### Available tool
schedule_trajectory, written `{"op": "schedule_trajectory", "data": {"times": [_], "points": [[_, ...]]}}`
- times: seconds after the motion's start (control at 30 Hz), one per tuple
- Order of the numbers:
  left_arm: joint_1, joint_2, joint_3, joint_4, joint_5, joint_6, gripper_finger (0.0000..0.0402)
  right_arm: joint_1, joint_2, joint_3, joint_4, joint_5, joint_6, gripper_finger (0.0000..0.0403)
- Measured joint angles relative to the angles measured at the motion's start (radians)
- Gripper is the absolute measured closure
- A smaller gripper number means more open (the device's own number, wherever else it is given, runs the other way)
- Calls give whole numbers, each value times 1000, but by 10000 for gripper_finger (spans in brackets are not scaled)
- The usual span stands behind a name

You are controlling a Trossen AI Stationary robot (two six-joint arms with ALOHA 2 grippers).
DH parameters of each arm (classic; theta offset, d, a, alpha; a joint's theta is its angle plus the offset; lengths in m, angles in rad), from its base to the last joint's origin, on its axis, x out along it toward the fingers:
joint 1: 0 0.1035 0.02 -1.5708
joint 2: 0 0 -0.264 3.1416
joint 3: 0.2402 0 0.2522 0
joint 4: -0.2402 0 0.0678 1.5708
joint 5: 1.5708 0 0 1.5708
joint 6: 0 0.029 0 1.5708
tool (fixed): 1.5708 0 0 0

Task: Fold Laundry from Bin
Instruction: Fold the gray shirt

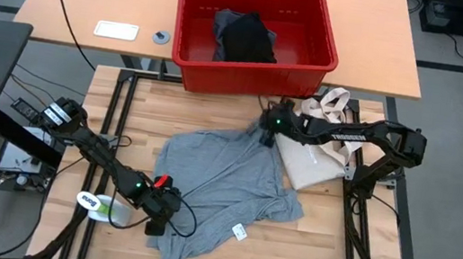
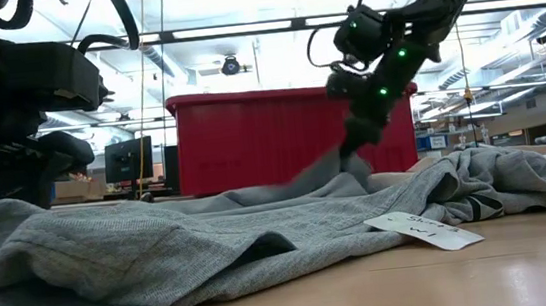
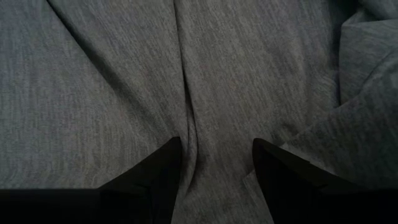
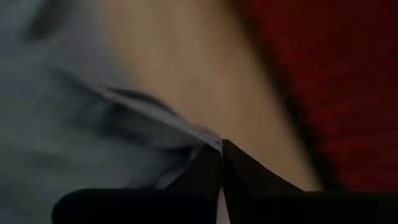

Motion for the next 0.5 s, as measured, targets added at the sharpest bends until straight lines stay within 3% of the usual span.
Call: {"op": "schedule_trajectory", "data": {"times": [0.17, 0.33, 0.5], "points": [[-6, 0, 0, 6, -4, 19, 196, -68, 0, 0, 207, 76, -45, 395], [-9, 0, 0, 7, -3, 21, 196, -110, 0, 0, 243, 0, -72, 361], [-10, 1, 0, 36, 5, 46, 196, -137, 0, 0, 203, -92, -82, 301]]}}
